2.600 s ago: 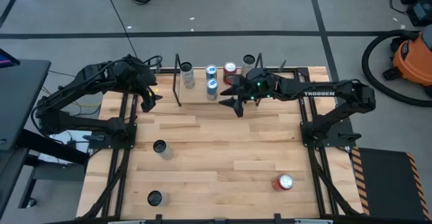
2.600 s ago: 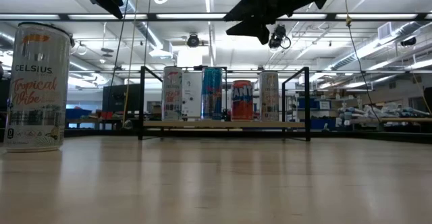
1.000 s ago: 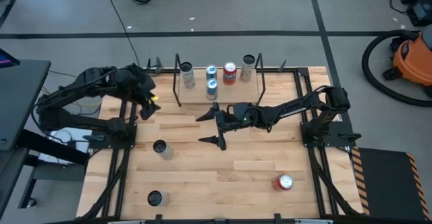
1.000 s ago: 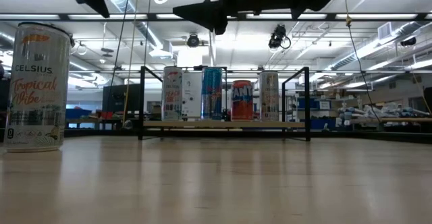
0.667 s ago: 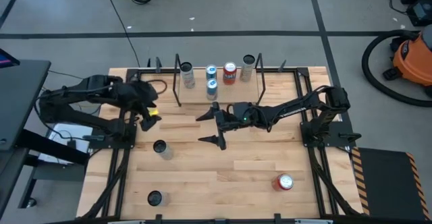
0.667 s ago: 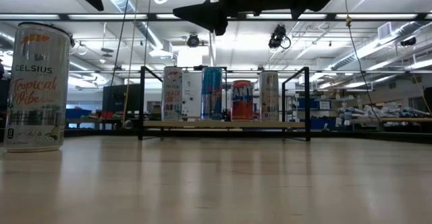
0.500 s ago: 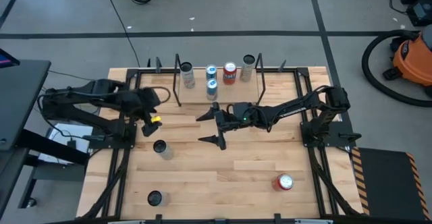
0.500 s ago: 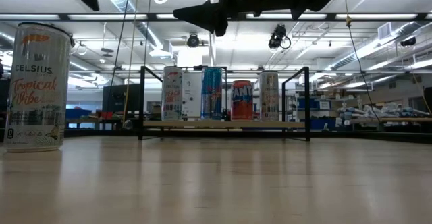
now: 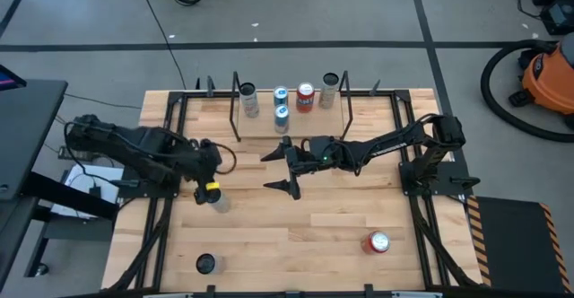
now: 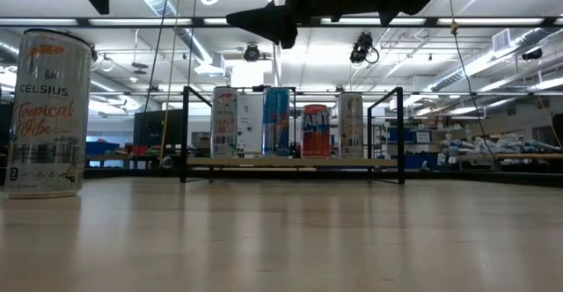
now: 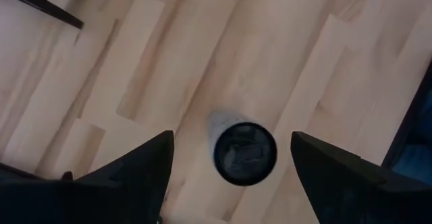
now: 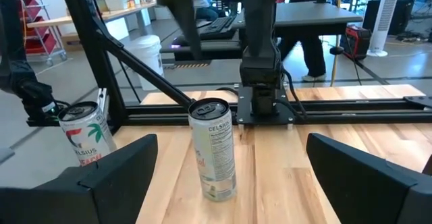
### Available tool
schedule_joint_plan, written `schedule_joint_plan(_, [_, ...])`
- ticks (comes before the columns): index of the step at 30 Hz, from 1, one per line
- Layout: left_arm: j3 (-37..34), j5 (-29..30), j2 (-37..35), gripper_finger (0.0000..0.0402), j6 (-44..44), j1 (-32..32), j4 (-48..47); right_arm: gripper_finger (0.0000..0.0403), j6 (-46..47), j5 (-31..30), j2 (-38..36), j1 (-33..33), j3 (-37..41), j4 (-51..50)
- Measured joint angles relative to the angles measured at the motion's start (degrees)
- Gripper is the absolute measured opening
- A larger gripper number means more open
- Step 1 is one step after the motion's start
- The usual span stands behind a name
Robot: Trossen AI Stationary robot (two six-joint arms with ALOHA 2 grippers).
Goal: Place canned beverage on shelf
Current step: Put the white yellow soda can on the shelf aligned with the other white yellow soda can
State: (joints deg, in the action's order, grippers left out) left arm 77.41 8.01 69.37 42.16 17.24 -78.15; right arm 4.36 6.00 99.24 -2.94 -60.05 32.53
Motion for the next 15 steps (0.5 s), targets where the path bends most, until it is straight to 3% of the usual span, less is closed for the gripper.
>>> schedule_joint_plan(15, [-0.02,-0.02,4.58,0.03,4.2,5.22,-0.34,0.0389,0.63,0.02,0.0,-0.25,0.0,-0.02])
